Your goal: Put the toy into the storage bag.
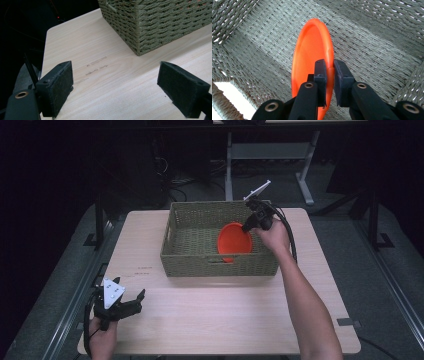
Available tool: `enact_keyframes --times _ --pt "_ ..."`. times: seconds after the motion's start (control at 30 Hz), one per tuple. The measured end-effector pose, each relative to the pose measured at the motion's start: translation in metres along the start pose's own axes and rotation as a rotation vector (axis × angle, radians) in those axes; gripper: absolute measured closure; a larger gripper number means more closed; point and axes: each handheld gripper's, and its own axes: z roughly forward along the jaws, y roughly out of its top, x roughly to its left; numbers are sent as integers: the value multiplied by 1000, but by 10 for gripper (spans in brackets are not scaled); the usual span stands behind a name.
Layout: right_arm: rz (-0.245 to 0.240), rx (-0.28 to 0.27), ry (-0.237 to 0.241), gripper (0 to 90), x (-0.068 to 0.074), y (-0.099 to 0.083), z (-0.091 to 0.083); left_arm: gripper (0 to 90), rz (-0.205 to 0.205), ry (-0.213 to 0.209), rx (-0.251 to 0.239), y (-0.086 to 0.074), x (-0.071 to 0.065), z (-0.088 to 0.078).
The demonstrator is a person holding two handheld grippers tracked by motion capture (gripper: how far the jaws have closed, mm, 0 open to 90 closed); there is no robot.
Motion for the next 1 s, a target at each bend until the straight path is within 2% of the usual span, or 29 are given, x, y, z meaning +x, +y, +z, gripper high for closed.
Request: enact_keyframes --times 0.07,0.47,0.6,0.7,0.8,1.0 --pt "7 1 13 805 -3 -1 0 128 -4 -1 4 0 1 0" --pt "13 53 5 697 -11 -7 3 128 -8 0 7 0 1 1" --pt "24 64 15 621 -13 -8 6 129 -10 1 5 0 2 1" --pt "-2 79 -21 608 -10 -8 7 129 -9 -1 4 0 1 1" --pt "-1 75 -16 599 -9 -8 7 128 -3 -4 3 -1 2 1" --pt "-6 84 -34 548 -7 -7 11 129 -19 9 -2 -1 3 -1"
